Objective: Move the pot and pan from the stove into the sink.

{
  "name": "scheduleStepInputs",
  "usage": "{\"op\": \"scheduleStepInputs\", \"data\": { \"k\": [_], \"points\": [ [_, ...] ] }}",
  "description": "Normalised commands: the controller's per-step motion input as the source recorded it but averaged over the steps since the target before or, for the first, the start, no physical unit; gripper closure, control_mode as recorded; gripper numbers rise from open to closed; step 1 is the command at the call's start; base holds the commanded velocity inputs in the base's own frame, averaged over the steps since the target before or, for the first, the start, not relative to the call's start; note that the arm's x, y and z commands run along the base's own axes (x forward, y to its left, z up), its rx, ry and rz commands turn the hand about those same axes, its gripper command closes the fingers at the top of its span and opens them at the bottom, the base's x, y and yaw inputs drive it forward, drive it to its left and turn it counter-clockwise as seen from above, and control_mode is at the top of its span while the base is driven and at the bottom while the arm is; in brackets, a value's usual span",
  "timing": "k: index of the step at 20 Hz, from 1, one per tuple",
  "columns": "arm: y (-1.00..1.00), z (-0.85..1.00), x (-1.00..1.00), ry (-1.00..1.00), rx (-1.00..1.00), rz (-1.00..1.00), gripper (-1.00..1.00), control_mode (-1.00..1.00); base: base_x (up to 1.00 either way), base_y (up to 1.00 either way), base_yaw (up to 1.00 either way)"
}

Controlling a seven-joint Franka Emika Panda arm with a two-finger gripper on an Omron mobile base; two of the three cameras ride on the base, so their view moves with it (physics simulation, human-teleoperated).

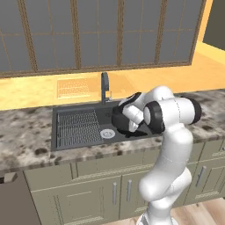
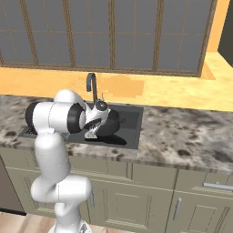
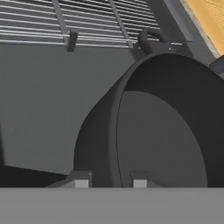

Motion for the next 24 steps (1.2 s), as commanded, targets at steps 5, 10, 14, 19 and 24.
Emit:
{"op": "scheduleStepInputs", "data": {
  "k": [5, 10, 14, 19, 24],
  "points": [
    [0.0, -0.47, 0.31, 0.0, -0.01, 0.0, 1.0, -1.0, 0.0, 0.0, 0.0],
    [0.0, -0.07, 0.03, 0.0, 0.0, 0.0, -1.0, -1.0, 0.0, 0.0, 0.0],
    [0.03, 0.3, 0.08, 0.0, 0.0, -0.03, -1.0, -1.0, 0.0, 0.0, 0.0],
    [0.1, 0.88, 0.19, 0.0, 0.0, -0.07, -1.0, -1.0, 0.0, 0.0, 0.0],
    [0.08, 1.0, 0.03, -0.03, 0.0, -0.03, -1.0, -1.0, 0.0, 0.0, 0.0]
  ]
}}
